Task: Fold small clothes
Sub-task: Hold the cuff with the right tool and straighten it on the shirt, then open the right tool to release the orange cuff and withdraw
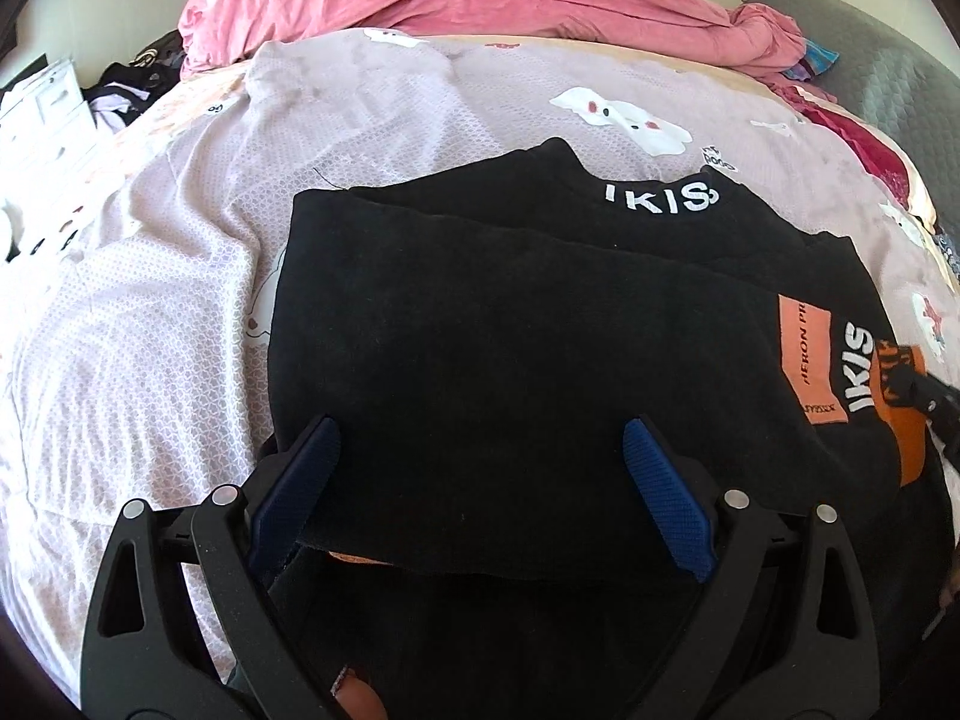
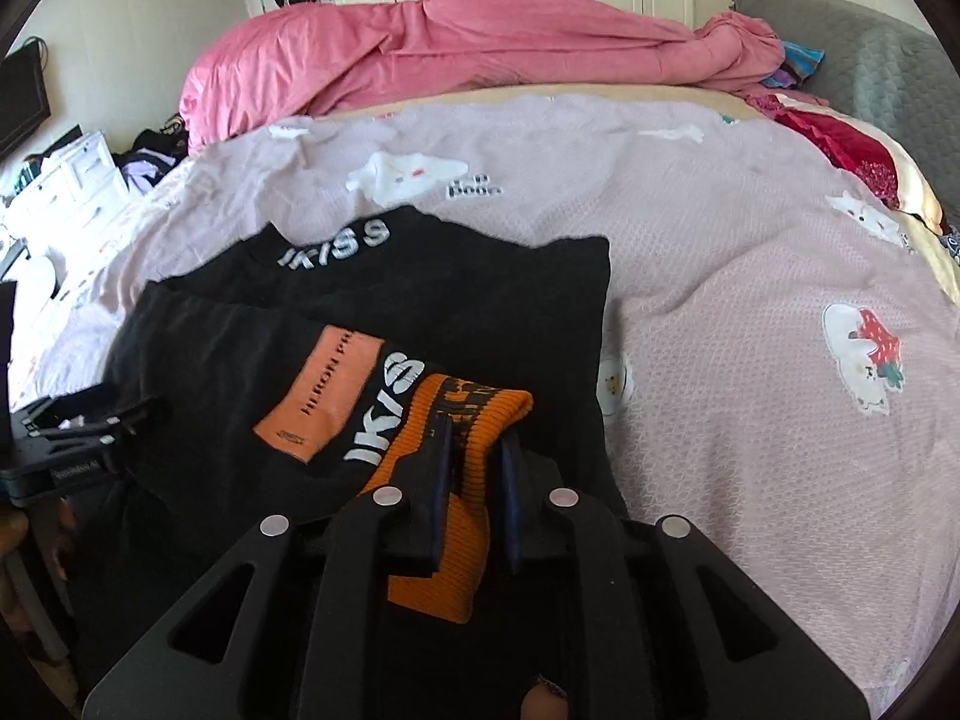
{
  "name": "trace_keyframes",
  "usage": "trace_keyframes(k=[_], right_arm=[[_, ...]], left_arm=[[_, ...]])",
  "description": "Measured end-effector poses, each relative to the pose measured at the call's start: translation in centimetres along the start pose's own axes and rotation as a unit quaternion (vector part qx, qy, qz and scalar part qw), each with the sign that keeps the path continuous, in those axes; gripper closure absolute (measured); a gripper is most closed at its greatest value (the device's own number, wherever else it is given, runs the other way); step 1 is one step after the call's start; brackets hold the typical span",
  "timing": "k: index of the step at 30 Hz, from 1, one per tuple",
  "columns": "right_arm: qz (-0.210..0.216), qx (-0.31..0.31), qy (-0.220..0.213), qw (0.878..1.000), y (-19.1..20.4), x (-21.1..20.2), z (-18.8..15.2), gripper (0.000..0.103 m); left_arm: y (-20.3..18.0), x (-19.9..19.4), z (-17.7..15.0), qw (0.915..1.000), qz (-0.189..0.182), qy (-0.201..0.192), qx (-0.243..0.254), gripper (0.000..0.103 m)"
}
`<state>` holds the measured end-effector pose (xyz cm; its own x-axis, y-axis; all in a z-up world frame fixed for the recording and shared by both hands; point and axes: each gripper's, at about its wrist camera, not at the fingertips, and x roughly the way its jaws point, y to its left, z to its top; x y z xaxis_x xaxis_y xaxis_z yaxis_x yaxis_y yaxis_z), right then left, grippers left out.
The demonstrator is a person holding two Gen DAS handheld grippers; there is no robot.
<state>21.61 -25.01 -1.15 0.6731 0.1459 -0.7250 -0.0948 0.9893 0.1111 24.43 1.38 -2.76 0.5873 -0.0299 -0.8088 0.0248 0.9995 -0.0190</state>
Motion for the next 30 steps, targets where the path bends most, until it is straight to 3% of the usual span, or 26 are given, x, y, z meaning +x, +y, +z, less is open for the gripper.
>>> trace_keyframes(k=[9,11,14,20,26,30], right_arm=[[-0.023,-0.043,-0.078,0.996,1.7,-3.5,0.8,0.079],[-0.009,-0.048,-0.081,0.995,2.2,-3.7,0.9,0.079],[0.045,-0.069,-0.061,0.995,3.6,-3.2,0.6,0.076],[0.097,-0.091,-0.022,0.991,5.9,-1.5,0.0,0.076],[0.053,-0.11,0.045,0.991,6.6,2.2,-0.7,0.077],[0.037,-0.106,0.055,0.992,6.0,2.6,-1.0,0.084]], left_arm=[[0.3,-0.9,-0.9,0.9999,-0.006,-0.003,0.01,0.015],[0.2,-0.9,-0.9,0.9999,-0.006,-0.002,0.01,0.015],[0.1,-0.9,-0.9,0.9999,-0.005,-0.003,0.011,0.015],[0.1,-0.8,-0.9,0.9999,-0.004,-0.002,0.012,0.015],[-0.1,-0.8,-0.8,0.9999,-0.005,0.002,0.015,0.015],[-0.1,-0.7,-0.8,0.9998,-0.006,0.003,0.018,0.015]])
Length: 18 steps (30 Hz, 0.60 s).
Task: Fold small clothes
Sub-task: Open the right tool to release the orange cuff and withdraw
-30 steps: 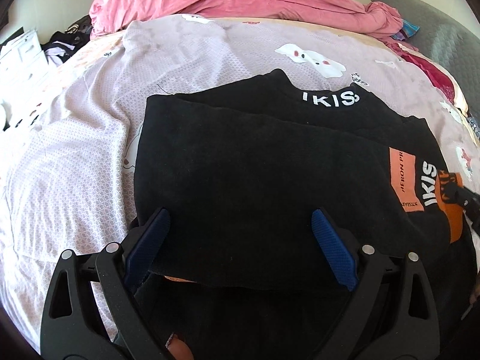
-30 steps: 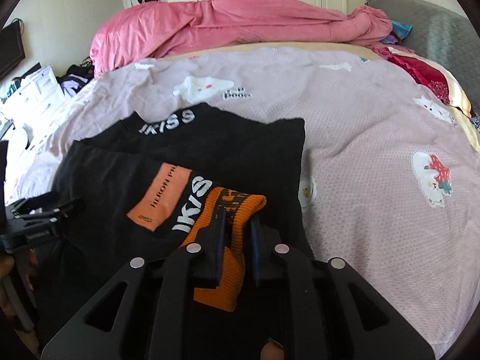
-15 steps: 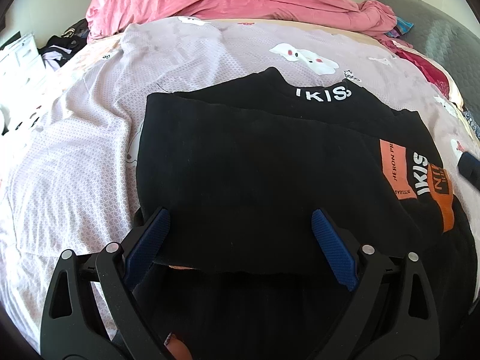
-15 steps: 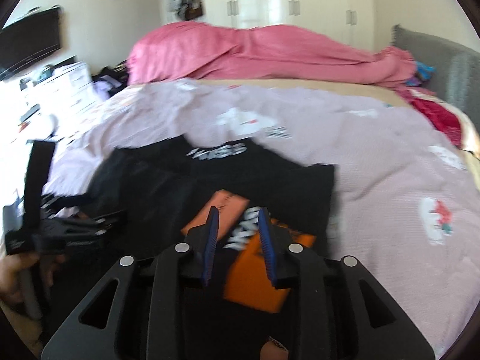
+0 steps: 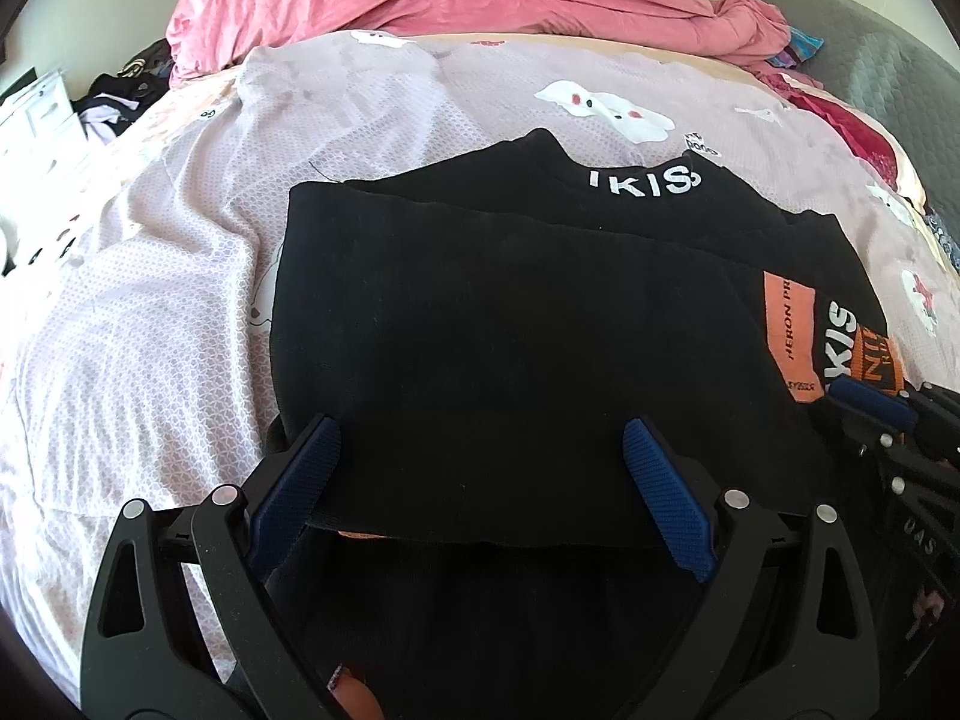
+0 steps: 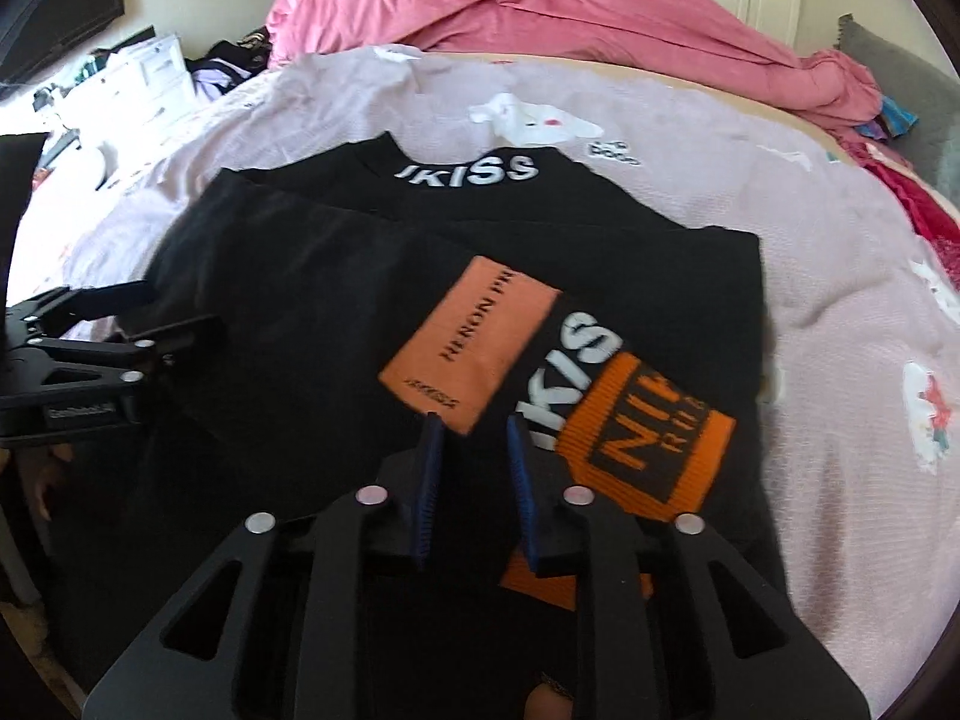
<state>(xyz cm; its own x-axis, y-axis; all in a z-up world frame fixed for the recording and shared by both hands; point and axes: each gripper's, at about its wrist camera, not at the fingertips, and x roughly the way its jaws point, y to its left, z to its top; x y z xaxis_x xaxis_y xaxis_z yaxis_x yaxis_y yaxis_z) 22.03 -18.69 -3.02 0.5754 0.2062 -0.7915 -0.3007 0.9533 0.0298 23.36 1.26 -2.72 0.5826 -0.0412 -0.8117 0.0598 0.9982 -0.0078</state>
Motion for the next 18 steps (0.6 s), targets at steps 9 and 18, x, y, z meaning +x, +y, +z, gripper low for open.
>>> trace_keyframes(k=[9,18], right_arm=[[0.03,0.026,-0.005,0.999,-0.9,-0.3,-0.4,0.081],[0.05,0.036,-0.015,0.998,-1.2,-2.1,-0.7,0.074]], left_arm=[[-0.1,-0.1,-0.1,1.0,0.001,0.0,0.001,0.015],[-0.1,-0.7,-0.5,1.0,0.002,-0.004,-0.003,0.015]])
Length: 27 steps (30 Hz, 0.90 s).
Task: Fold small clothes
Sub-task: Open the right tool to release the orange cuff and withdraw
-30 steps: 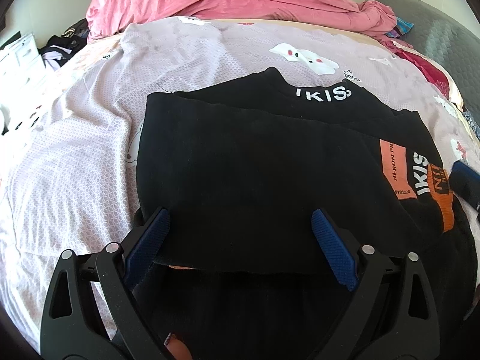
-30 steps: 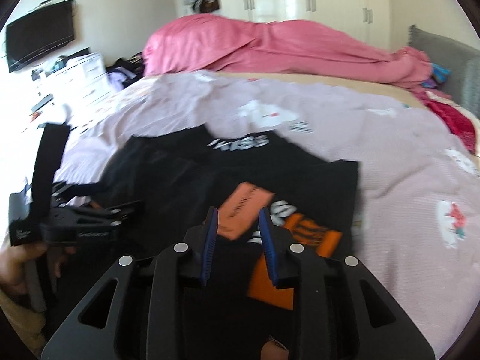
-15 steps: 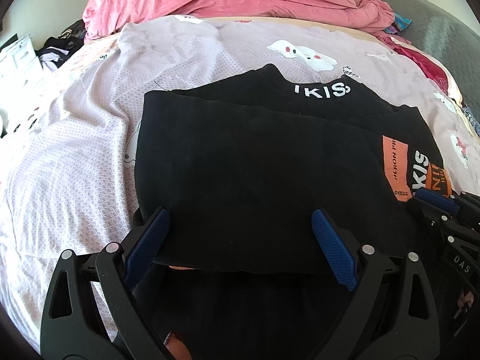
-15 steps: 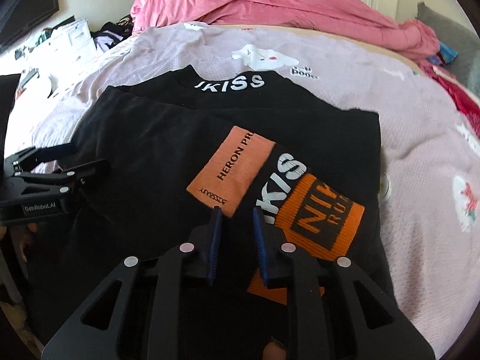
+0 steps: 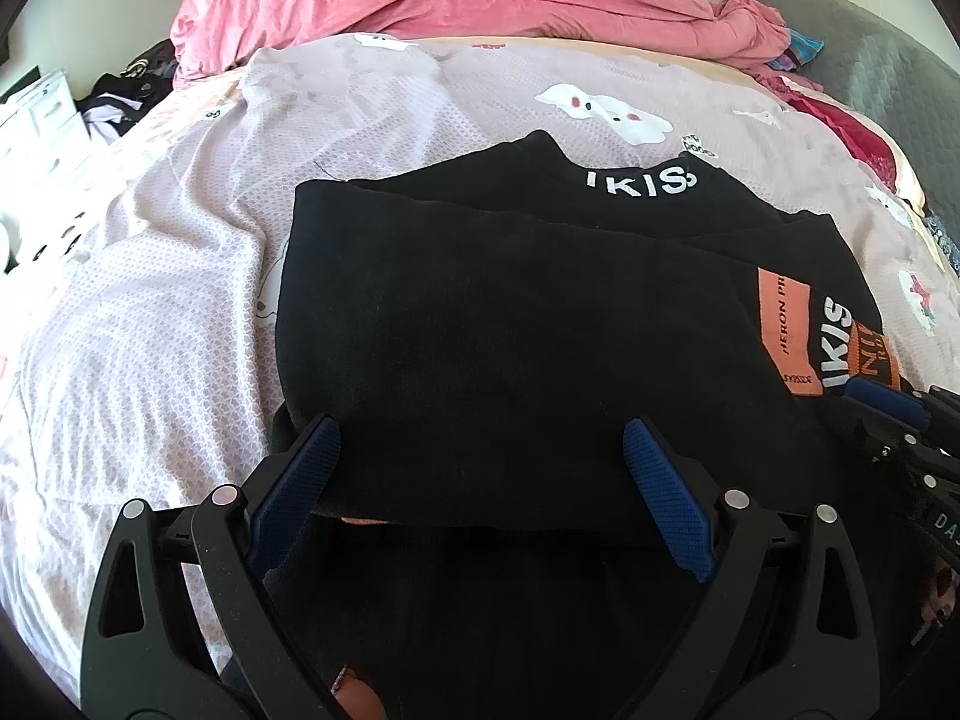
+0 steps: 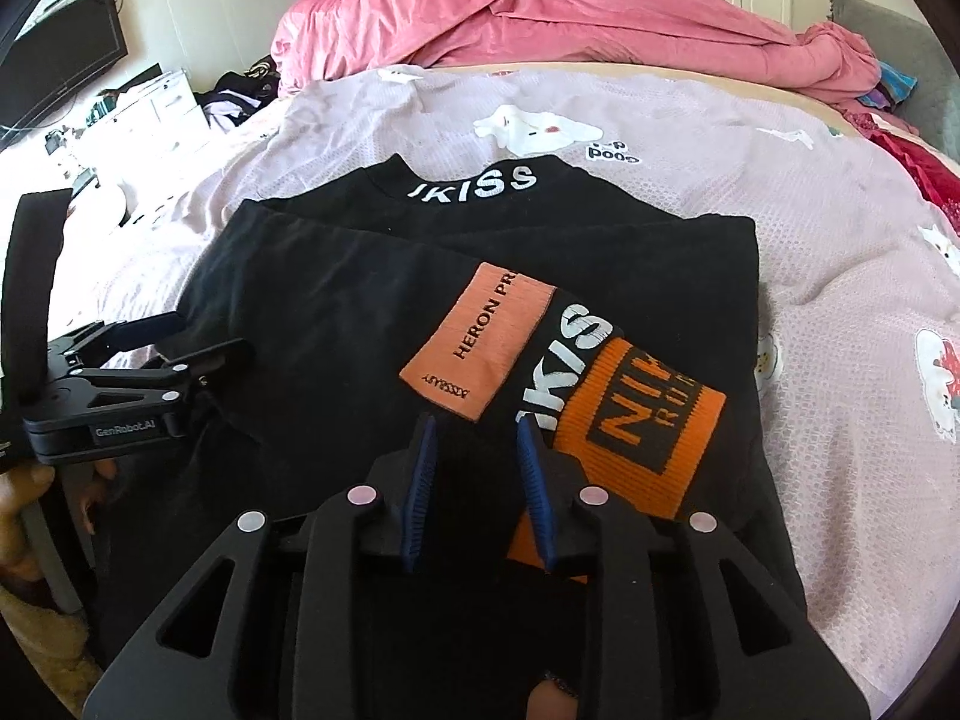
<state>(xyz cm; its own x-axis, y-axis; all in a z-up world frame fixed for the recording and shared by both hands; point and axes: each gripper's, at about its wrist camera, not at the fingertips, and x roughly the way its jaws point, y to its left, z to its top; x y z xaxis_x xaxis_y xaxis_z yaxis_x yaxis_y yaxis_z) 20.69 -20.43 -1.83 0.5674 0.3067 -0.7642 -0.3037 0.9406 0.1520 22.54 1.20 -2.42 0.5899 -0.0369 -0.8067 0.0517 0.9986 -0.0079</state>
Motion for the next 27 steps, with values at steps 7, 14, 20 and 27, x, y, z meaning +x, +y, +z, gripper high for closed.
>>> trace_keyframes(k=[7,14,20,27], right_arm=[[-0.006,0.001,-0.009,1.0,-0.3,-0.9,-0.1,0.063],[-0.008,0.011,-0.016,1.0,-0.8,-1.4,0.1,0.053],[-0.005,0.02,-0.024,0.999,-1.0,-2.0,0.2,0.037],[-0.007,0.026,-0.05,0.998,-1.1,-3.3,0.5,0.012]], left_arm=[[0.1,-0.8,-0.2,1.0,-0.003,0.0,-0.009,0.015],[0.2,-1.3,-0.5,0.9998,-0.005,-0.002,-0.018,0.015],[0.3,-2.0,-0.5,0.9996,-0.008,-0.003,-0.026,0.013],[1.1,-2.9,-0.7,0.9981,-0.022,0.0,-0.058,0.009]])
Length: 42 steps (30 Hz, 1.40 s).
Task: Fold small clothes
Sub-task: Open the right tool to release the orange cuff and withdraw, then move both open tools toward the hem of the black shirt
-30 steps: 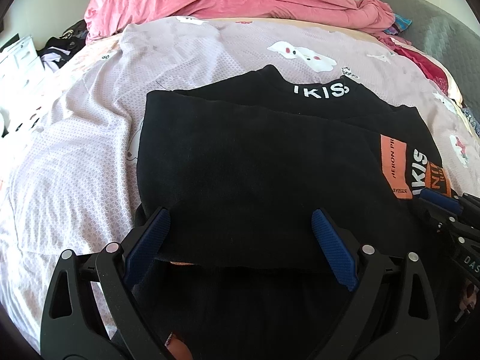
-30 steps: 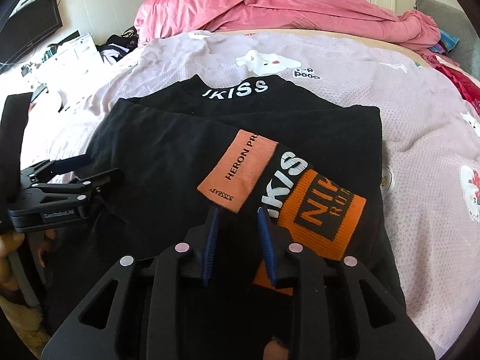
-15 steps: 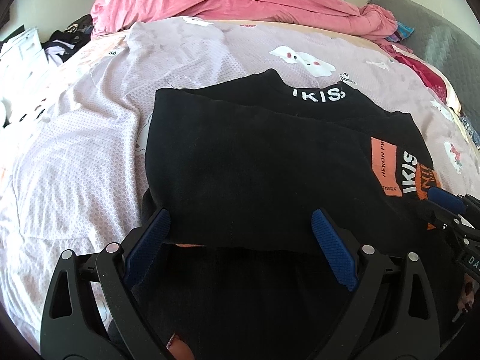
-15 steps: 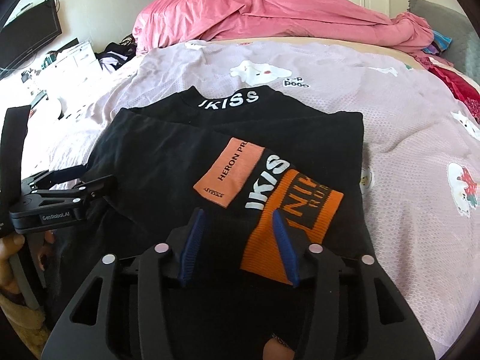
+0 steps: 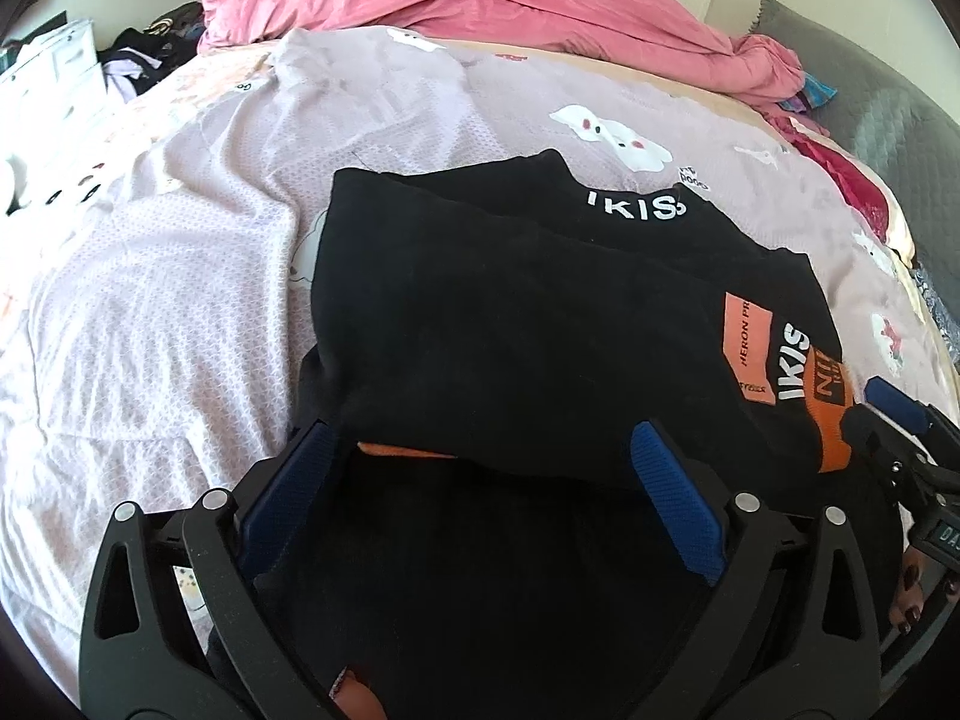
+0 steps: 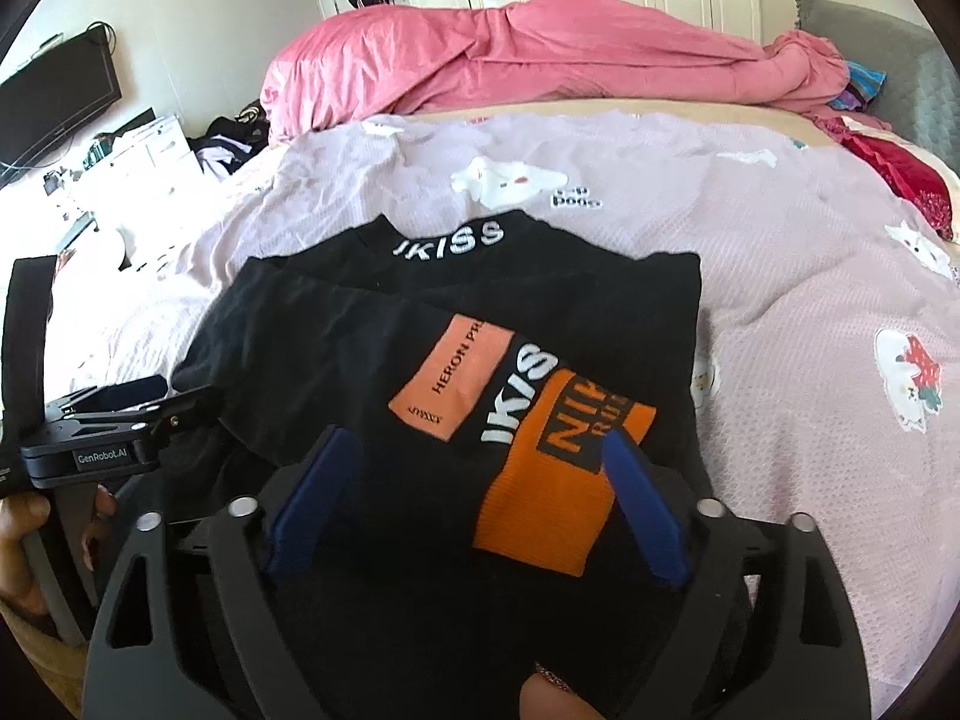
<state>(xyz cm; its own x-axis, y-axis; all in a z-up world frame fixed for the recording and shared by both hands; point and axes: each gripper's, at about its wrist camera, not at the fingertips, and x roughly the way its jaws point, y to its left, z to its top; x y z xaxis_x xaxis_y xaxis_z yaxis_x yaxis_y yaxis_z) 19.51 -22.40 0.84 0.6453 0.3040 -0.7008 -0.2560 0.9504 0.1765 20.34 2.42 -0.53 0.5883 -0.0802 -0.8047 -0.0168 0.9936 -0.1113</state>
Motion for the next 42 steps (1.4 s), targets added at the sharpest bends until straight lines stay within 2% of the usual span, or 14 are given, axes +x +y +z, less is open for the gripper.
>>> trace_keyframes(k=[5,17,35,42], right_arm=[[-0.002,0.002,-0.013,1.0,-0.1,-0.7,0.2,0.008],[0.002,0.009,-0.027,1.0,-0.1,-1.9,0.3,0.008],[0.009,0.015,-0.046,0.999,0.4,-4.9,-1.6,0.008],[0.012,0.021,-0.055,0.998,0.4,-6.2,-2.6,0.008]], left_arm=[[-0.2,-1.1,-0.2,0.9999,0.005,-0.008,0.003,0.009],[0.2,-4.9,-0.8,0.9988,-0.001,-0.049,-0.006,0.009],[3.7,-9.1,-3.5,0.9951,-0.005,-0.084,-0.052,0.009],[5.3,-10.0,-4.4,0.9941,0.0,-0.085,-0.068,0.009]])
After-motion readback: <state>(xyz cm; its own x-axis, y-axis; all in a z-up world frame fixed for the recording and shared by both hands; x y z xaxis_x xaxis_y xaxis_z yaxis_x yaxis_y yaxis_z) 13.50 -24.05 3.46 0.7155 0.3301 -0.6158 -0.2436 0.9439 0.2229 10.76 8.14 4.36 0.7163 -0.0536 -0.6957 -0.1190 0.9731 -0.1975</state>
